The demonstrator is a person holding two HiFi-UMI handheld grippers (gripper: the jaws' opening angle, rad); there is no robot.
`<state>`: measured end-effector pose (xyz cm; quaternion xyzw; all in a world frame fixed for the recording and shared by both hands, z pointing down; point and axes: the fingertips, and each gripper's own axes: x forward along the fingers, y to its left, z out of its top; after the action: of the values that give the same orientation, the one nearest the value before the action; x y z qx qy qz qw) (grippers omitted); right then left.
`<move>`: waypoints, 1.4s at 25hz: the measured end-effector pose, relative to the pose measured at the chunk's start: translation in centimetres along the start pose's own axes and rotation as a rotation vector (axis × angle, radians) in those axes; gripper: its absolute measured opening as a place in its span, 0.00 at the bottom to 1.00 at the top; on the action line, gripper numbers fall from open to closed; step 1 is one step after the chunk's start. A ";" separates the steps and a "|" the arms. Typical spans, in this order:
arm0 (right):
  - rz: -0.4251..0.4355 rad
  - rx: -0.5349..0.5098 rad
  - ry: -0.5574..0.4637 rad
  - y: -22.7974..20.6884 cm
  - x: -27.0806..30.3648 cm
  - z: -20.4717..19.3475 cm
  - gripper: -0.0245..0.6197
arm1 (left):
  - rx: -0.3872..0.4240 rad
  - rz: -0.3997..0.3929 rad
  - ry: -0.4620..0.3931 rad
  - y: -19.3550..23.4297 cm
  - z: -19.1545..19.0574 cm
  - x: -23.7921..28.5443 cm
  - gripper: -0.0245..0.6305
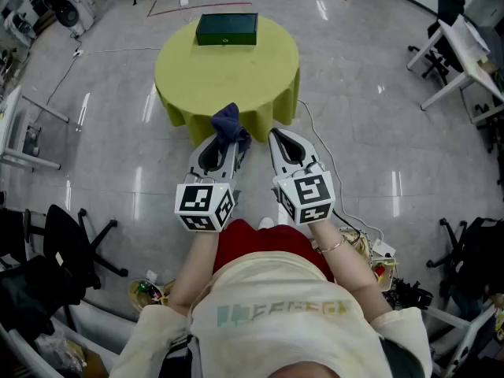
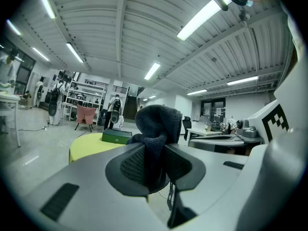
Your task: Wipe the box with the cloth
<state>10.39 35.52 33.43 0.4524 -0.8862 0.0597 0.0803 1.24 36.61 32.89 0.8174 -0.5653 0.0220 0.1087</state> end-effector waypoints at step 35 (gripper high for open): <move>-0.022 0.112 0.026 -10.0 12.9 0.5 0.10 | 0.014 0.065 0.021 10.4 2.0 15.7 0.18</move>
<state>10.99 19.44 35.83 0.4653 -0.8752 0.1141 0.0670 -2.97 18.26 35.08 0.7992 -0.5901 0.0380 0.1079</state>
